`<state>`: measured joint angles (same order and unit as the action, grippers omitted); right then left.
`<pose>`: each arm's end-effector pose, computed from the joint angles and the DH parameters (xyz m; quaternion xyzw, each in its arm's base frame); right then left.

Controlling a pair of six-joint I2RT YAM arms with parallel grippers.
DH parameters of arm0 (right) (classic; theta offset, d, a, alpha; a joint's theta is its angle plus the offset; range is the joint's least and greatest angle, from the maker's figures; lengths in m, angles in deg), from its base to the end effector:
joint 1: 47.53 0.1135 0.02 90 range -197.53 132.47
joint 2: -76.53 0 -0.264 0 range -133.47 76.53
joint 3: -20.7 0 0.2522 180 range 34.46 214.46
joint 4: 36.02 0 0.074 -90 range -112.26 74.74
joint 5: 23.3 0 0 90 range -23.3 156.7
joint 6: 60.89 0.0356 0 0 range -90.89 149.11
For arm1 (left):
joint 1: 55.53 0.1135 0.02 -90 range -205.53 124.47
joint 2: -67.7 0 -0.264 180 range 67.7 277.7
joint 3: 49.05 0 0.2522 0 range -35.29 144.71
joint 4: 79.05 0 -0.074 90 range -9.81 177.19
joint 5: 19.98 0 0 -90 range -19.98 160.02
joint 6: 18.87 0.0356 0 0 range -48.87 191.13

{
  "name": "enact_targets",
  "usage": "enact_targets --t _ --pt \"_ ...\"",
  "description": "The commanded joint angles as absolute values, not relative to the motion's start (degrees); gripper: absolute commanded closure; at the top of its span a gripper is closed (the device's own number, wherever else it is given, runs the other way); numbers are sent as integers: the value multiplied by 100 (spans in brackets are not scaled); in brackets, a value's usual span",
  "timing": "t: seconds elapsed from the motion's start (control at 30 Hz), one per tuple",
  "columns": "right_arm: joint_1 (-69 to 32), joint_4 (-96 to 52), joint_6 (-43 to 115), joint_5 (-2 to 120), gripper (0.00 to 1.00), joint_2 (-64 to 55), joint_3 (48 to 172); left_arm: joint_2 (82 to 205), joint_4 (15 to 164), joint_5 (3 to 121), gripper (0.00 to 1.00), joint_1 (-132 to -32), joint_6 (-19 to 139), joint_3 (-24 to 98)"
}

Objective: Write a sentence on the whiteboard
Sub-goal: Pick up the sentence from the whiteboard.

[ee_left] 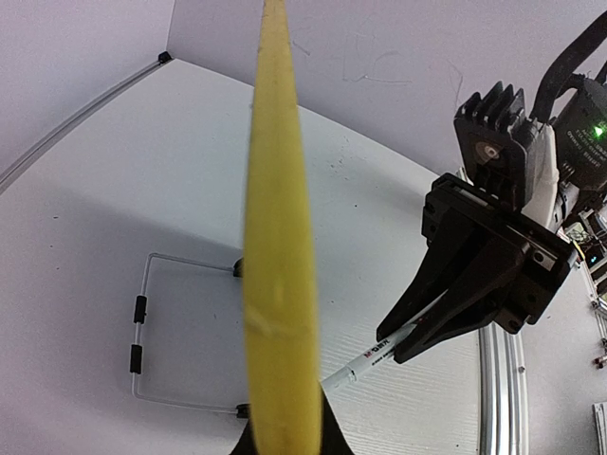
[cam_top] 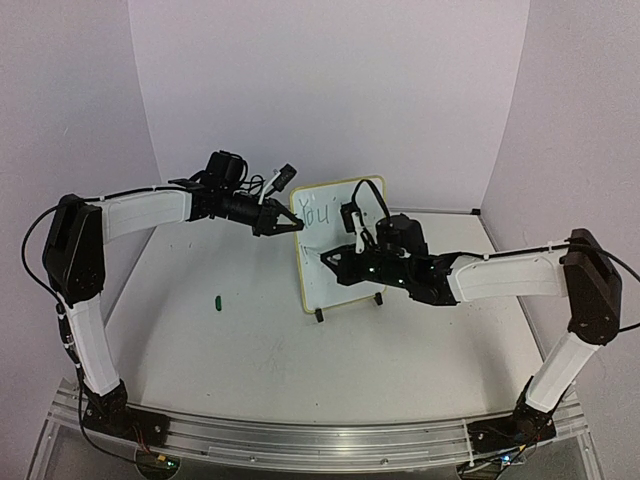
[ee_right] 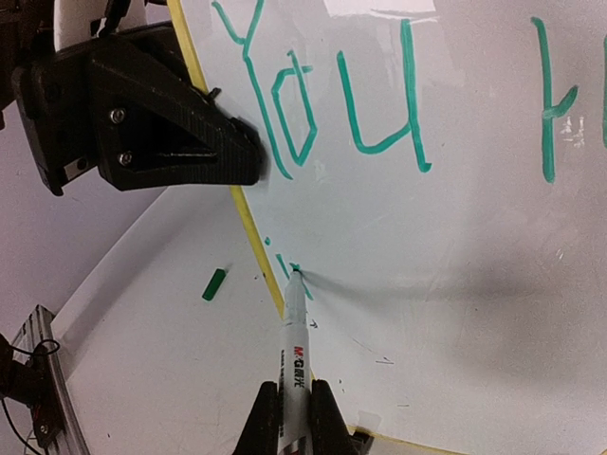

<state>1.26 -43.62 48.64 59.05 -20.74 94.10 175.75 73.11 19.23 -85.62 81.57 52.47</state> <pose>0.2527 0.2957 0.2427 -0.2403 0.7623 0.3803 0.4654 0.3600 -0.2405 0.2813 0.4645 0.6802 -0.4457 0.3506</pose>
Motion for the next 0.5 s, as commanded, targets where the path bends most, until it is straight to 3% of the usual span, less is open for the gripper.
enact_targets --t 0.0,0.47 --pt "106 -4572 4808 6240 100 -1819 9535 17568 6819 1919 100 -8712 8268 5312" --pt "107 -4551 4869 6374 100 -1793 9328 17571 6812 1919 100 -8715 8268 5316"
